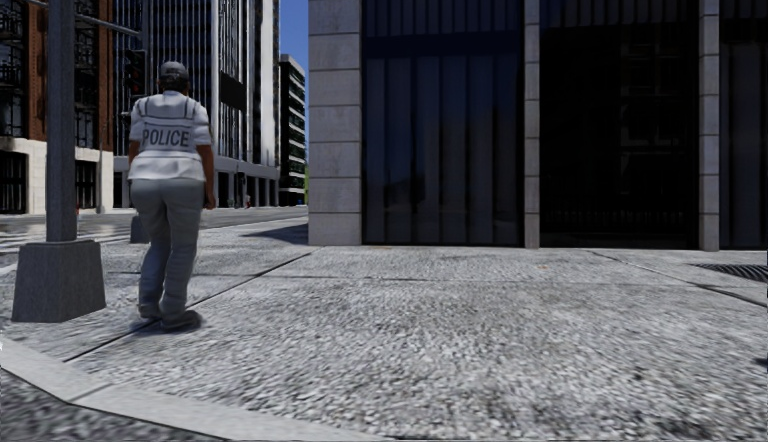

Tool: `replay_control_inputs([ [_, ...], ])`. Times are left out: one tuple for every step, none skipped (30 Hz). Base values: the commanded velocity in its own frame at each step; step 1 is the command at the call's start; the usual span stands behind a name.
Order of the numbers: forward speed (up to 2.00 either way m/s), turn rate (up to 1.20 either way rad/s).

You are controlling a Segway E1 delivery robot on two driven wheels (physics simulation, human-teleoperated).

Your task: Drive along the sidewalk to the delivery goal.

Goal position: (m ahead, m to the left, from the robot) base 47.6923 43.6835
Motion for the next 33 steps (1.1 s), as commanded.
replay_control_inputs([
  [1.27,0.46],
  [1.27,0.46],
  [1.27,0.46],
  [1.27,0.46],
  [1.27,0.46],
  [1.27,0.46],
  [1.27,0.46],
  [1.27,0.46],
  [1.27,0.46],
  [1.27,0.46],
  [1.27,0.46],
  [1.27,0.46],
  [1.27,0.46],
  [1.27,0.46],
  [1.27,0.46],
  [1.27,0.46],
  [1.27,0.46],
  [1.27,0.46],
  [1.27,0.46],
  [1.27,0.40],
  [1.27,0.29],
  [1.27,0.21],
  [1.27,0.21],
  [1.27,0.11],
  [1.27,0.02],
  [1.27,0.00],
  [1.27,0.00],
  [1.27,0.00],
  [1.27,0.00],
  [1.27,0.00],
  [1.27,0.00],
  [1.27,0.00],
  [1.27,0.00],
])
